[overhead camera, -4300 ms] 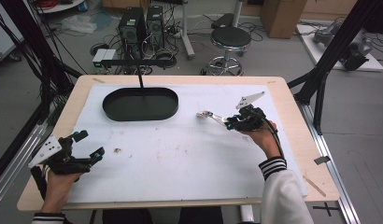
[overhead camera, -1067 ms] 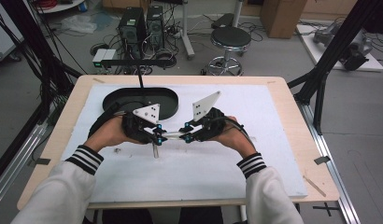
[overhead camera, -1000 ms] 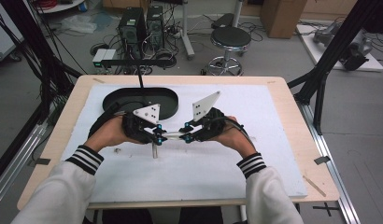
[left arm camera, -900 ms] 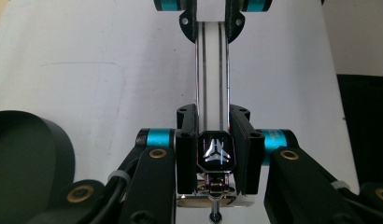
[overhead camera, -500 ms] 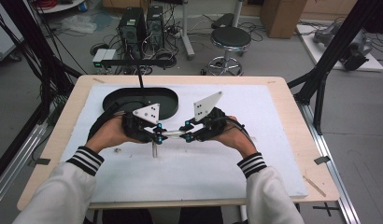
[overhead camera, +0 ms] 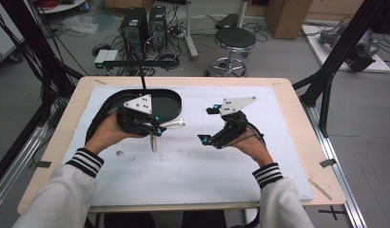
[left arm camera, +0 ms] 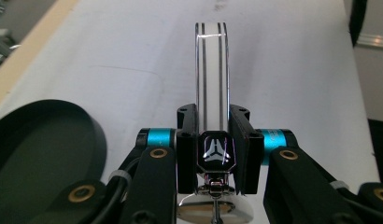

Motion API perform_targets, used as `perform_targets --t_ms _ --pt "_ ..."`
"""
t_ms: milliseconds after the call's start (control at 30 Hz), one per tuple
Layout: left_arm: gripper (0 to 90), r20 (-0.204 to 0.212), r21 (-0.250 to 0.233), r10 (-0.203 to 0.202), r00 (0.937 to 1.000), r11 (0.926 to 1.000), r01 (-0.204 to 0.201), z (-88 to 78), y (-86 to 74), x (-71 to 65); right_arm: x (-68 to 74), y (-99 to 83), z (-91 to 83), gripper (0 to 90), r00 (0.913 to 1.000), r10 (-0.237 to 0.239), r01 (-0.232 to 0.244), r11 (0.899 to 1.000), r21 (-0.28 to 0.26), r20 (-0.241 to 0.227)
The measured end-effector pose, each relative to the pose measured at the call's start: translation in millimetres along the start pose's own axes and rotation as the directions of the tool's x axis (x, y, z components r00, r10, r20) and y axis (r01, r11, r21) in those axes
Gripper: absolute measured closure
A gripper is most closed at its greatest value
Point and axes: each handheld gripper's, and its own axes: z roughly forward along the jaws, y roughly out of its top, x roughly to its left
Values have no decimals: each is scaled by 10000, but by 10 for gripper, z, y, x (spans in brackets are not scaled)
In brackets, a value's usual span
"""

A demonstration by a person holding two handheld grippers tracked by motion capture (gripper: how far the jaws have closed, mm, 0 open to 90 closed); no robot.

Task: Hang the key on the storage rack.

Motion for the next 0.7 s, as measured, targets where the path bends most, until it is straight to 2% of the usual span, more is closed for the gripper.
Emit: perform_targets --t_ms 67,133,200,233,267,300,333,367,433,600,700 --pt "743 -276 -201 -161 9995 9997 156 -25 -13 49 -10 -83 -107 3 9988 262 -245 9989 -404 422" --pt "743 -541 -480 -380 9978 9982 354 -43 -31 100 -24 -182 -209 3 9939 554 -485 9962 -730 954" --pt "743 -727 -685 -588 9956 9962 539 -61 -48 158 -48 -277 -302 3 9850 866 -754 9940 -794 1491" --pt "743 -845 -776 -722 9938 9948 657 -66 -57 184 -55 -330 -349 3 9792 877 -688 9919 -1071 1827" --pt "743 -784 -853 -826 9935 9935 759 -70 -68 219 -60 -381 -393 3 9742 971 -713 9889 -1304 2039" --pt "742 -903 -938 -953 9913 9918 867 -72 -78 250 -60 -431 -435 3 9694 1150 -842 9856 -1465 2171" --pt "743 -1116 -974 -1057 9881 9907 950 -73 -85 280 -57 -479 -471 3 9638 1278 -935 9839 -1524 2338" --pt "743 -1096 -1052 -1216 9865 9883 1101 -73 -95 315 -54 -528 -503 3 9575 1286 -886 9829 -1612 2582" --pt "743 -1375 -1233 -1446 9799 9841 1279 -74 -112 376 -42 -622 -559 3 9482 1450 -958 9789 -1806 2827" --pt "743 -1767 -1655 -1970 9644 9718 1682 -101 -160 527 2 -833 -679 3 9227 1818 -1076 9682 -2258 3400" --pt "743 -2083 -1704 -2128 9546 9690 1788 -131 -176 611 16 -975 -739 3 9042 2176 -1306 9601 -2473 3675"
